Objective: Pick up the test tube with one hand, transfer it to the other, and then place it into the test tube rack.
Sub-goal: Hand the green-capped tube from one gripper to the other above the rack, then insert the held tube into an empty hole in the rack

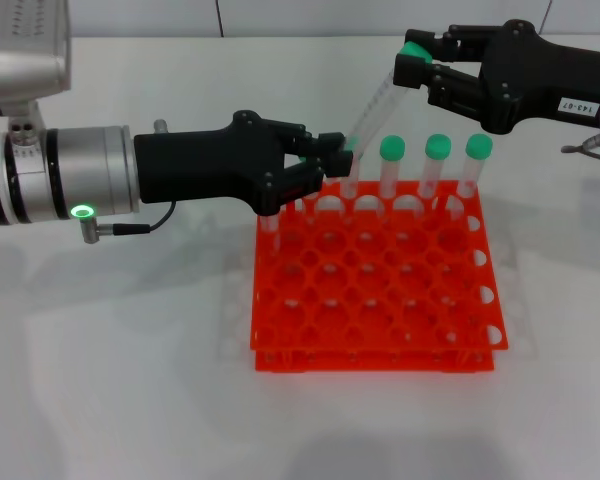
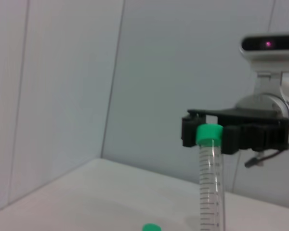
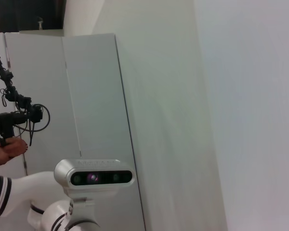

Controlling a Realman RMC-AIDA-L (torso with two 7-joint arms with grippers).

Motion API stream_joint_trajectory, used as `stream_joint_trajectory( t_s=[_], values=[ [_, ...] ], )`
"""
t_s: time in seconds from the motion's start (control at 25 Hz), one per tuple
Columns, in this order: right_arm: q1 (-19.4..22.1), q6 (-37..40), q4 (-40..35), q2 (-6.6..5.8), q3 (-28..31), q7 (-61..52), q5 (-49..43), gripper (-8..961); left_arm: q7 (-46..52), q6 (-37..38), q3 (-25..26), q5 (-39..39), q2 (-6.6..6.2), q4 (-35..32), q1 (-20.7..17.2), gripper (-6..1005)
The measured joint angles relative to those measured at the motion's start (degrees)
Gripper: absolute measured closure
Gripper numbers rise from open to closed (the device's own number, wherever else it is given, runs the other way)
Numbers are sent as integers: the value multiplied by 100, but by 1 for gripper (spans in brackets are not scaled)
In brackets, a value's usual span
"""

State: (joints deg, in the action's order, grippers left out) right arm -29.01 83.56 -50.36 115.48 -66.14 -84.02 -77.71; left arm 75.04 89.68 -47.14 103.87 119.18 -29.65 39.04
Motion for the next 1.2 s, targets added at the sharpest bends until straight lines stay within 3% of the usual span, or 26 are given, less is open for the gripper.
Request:
stream_joint_trajectory(
  t_s=[0.52,0.72,1.08,1.2],
  values=[
    [-3,6,1,-9,-4,0,-11,681,-6,18,-15,-162,0,12,-58,845],
    [-6,4,0,-9,-4,0,-13,686,33,34,-13,-184,0,12,-50,672],
    [-4,2,0,-9,19,0,-12,687,276,90,0,-305,-2,-32,-53,502],
    [11,2,0,-9,38,0,-11,687,379,219,29,-308,-17,-57,-62,344]
  ],
)
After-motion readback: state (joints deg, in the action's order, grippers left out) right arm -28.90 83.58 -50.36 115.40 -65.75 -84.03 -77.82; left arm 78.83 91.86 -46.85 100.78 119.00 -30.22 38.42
